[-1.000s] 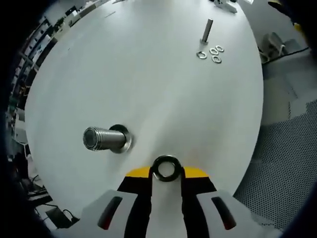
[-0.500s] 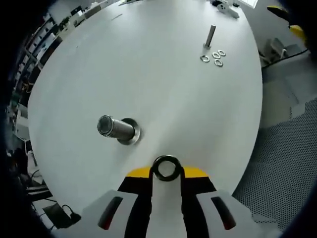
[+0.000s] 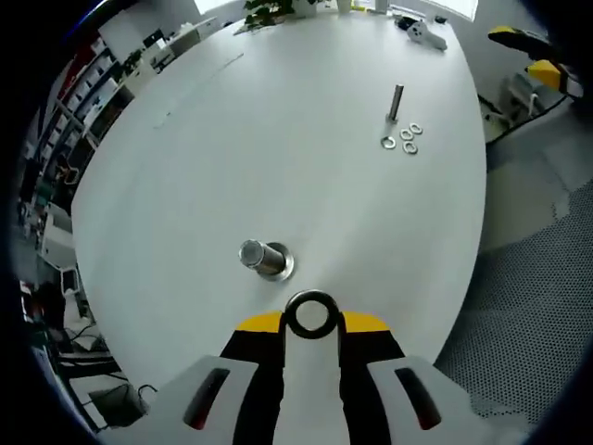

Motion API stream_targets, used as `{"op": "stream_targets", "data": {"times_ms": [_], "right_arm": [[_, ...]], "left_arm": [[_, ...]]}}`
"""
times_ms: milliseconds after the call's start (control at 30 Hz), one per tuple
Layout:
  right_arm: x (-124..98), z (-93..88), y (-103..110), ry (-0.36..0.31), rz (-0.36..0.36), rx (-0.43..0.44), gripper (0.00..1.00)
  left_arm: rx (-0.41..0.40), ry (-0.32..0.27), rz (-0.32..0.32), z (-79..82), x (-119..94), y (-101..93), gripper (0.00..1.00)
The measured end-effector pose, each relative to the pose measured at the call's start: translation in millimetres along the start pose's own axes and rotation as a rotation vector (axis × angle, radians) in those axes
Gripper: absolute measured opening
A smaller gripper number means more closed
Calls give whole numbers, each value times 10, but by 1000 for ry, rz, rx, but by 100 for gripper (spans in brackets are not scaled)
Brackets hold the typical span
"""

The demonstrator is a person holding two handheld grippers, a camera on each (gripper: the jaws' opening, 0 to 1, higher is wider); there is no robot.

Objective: Place the washer onto the threaded stud by aligning its center hole with the stud, sliding it down to the base, and recovering from edge contact or off-axis alignment until the washer reaches the visible bottom stop.

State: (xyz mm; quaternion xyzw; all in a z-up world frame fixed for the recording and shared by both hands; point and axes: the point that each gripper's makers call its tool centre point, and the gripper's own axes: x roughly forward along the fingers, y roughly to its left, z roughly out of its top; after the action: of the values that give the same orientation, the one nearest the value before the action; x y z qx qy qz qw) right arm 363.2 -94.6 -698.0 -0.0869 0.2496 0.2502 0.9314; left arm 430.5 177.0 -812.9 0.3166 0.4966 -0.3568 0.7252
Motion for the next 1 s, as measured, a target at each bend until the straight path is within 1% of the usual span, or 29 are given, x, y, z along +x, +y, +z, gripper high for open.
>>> {"op": "stream_targets", "data": {"times_ms": [167, 533, 733, 833, 1000], "right_arm": [[5, -3, -1, 2, 1, -1, 45], [-2, -8, -11, 3, -7, 0, 45], [1, -14, -17, 6, -9, 0, 45], [3, -18, -20, 9, -10, -1, 45], [4, -26, -21, 12, -12, -1, 45]], "left_arm": [[39, -11, 31, 90, -91, 87, 19], [43, -41, 57, 261, -197, 240, 19], [39, -44, 61, 349, -167, 318, 19], [41, -39, 59, 367, -126, 351, 19], [45, -33, 54, 394, -76, 353, 19]]}}
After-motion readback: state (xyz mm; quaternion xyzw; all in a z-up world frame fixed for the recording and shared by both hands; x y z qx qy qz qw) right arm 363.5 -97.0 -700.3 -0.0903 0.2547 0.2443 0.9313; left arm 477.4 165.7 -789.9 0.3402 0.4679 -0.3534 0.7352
